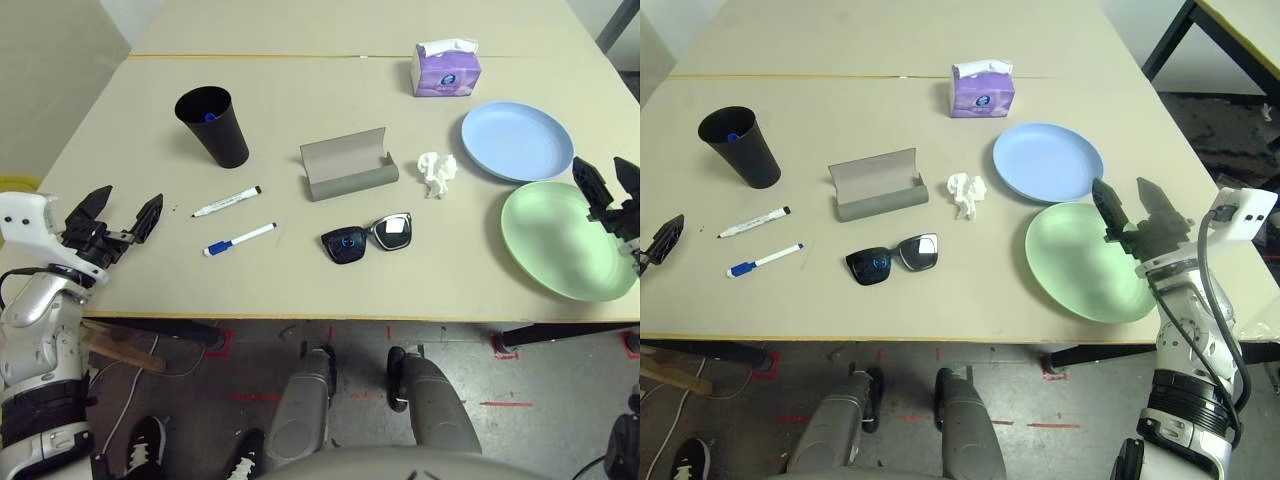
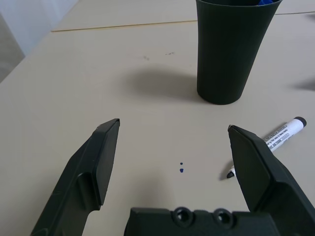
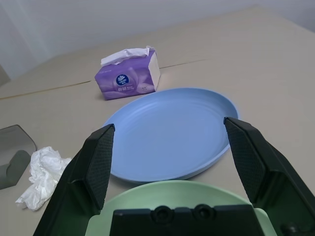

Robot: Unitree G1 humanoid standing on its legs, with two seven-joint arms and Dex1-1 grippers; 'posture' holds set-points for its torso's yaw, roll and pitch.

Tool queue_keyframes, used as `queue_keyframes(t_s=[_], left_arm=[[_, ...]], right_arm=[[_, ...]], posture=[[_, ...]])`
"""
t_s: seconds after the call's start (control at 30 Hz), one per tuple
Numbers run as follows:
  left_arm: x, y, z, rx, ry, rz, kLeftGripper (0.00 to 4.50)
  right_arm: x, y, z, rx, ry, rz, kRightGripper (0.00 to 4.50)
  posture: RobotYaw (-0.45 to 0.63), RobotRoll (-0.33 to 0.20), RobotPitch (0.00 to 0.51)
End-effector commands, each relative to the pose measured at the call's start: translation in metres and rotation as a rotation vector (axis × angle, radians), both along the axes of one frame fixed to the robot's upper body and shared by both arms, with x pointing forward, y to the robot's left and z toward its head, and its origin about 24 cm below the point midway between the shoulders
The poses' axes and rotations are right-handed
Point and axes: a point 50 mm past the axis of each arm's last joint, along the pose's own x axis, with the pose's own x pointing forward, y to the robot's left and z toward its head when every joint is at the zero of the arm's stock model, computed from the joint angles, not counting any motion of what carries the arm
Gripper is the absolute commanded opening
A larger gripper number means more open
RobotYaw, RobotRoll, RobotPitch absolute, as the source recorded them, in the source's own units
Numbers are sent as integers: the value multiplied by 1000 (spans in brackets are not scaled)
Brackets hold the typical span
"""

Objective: Organize and tidy the items on the table.

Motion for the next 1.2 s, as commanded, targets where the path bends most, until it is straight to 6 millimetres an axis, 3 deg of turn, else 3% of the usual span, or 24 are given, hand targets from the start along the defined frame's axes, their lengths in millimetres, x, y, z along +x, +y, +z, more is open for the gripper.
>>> queue_keyframes(t_s=[0.03,0.2,0.4,0.93,1.2], left_arm=[[3,0,5,11,-1,-11,4478],[12,-4,10,14,-18,-39,4478],[10,-2,12,18,-18,-42,4478],[4,-8,-2,-5,23,-88,4478],[14,-19,2,-4,26,-259,4478]], right_arm=[[-4,1,-5,3,5,-8,4500],[-7,-1,-8,6,9,-17,4500],[-5,-2,-9,2,15,-14,4500],[-5,-10,-5,-25,21,-13,4500],[-5,-12,-1,-33,15,-22,4500]], posture=[[25,0,261],[34,0,261],[45,0,260],[27,0,261],[15,0,254]])
